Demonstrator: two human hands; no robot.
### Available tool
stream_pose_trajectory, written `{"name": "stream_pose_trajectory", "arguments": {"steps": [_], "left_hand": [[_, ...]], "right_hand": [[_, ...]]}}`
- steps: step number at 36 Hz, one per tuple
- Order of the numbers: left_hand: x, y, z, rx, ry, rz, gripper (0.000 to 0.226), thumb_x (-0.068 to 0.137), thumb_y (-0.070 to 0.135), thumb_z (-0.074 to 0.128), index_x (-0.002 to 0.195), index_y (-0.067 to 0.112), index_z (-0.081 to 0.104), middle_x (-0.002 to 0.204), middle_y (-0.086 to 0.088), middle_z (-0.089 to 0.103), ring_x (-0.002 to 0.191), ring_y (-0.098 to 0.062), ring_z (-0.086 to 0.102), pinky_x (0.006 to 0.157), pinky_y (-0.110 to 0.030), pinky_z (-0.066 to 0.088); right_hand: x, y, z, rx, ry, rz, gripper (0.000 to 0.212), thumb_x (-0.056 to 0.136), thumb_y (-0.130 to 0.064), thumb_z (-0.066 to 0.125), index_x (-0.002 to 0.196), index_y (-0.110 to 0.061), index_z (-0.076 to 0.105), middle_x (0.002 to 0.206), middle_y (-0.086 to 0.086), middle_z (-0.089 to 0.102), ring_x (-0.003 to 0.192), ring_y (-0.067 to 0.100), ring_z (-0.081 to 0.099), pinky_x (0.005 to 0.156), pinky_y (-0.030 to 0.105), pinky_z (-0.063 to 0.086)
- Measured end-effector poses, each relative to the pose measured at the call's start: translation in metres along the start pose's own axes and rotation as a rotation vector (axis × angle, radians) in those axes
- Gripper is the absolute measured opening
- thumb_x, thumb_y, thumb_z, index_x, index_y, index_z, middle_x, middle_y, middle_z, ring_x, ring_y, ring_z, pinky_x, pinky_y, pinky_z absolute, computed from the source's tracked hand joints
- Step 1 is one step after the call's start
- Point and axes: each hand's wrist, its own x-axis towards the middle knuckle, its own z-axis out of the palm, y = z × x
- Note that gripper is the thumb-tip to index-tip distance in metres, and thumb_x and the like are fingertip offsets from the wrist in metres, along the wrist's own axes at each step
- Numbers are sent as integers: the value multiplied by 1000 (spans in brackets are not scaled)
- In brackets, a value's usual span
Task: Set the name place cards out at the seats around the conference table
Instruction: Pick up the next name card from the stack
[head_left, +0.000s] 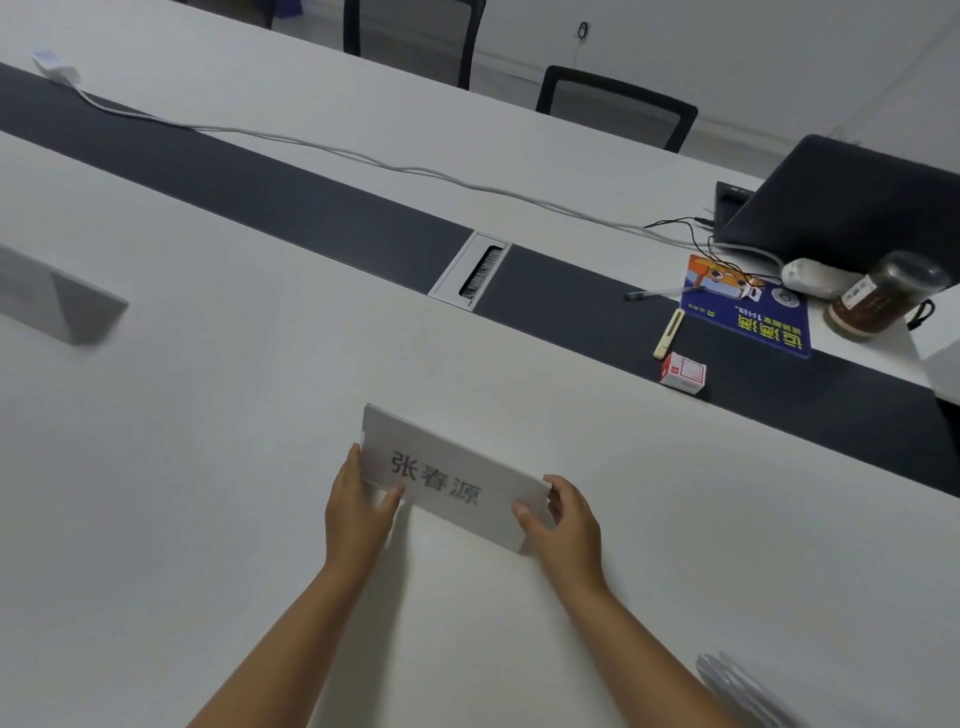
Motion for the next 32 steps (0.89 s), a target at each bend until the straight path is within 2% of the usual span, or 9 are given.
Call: {"name": "stream_pose_trajectory", "arguments": {"steps": [6, 10, 17, 22, 24, 26, 28, 32], "left_hand": [[3, 3, -3, -11, 18, 13, 57, 77, 13, 65, 127, 6, 39, 126, -14, 55, 115, -32, 50, 93, -46, 44], [8, 7, -6, -7, 36, 44, 52, 76, 9, 66, 122, 6, 44, 120, -14, 58, 109, -32, 53, 85, -40, 44], [13, 5, -8, 7, 44, 40, 54, 75, 10, 66, 124, 7, 43, 121, -14, 58, 110, -32, 53, 86, -42, 44], [14, 3, -9, 31, 6, -7, 61, 76, 14, 66, 129, 7, 37, 128, -15, 53, 116, -33, 50, 93, -46, 44], [12, 3, -10, 33, -5, -38, 69, 78, 16, 65, 136, 5, 28, 139, -17, 43, 125, -34, 42, 101, -49, 38], [4, 7, -13, 22, 5, -71, 76, 81, 14, 63, 141, 4, 18, 148, -15, 28, 136, -30, 29, 110, -44, 27], [-11, 10, -15, 20, 24, -59, 75, 82, 14, 61, 141, 5, 16, 151, -14, 23, 139, -27, 22, 113, -40, 22], [-66, 12, -8, 12, -44, 27, 64, 82, 13, 61, 137, 8, 29, 146, -14, 32, 136, -28, 29, 111, -41, 27]], "right_hand": [[1, -3, 6, -2, 5, -8, 43, 77, -10, 68, 117, -4, 52, 107, 1, 50, 103, 17, 49, 90, 21, 36], [4, -7, 10, -11, 3, -25, 43, 77, -11, 68, 116, -4, 52, 106, 1, 49, 102, 17, 49, 89, 21, 36], [9, -8, 15, -23, -5, -31, 44, 77, -12, 68, 117, -5, 52, 110, 3, 52, 108, 21, 51, 92, 22, 38], [8, -8, 14, -16, -37, 8, 54, 79, -16, 67, 127, -7, 46, 130, 10, 51, 120, 24, 48, 100, 28, 38], [4, -9, 13, 4, -53, 30, 63, 79, -17, 67, 134, -10, 39, 138, 9, 45, 127, 23, 44, 106, 32, 35], [-1, -12, 10, 5, -57, 38, 67, 79, -18, 67, 137, -12, 34, 143, 8, 40, 130, 22, 40, 109, 35, 33], [-10, -15, 2, -18, -54, 27, 66, 80, -19, 66, 137, -13, 33, 144, 7, 39, 130, 23, 39, 107, 30, 32], [-46, -9, -21, -150, -59, -120, 58, 82, -18, 63, 134, -11, 39, 140, 4, 43, 128, 15, 39, 92, 2, 19]]}}
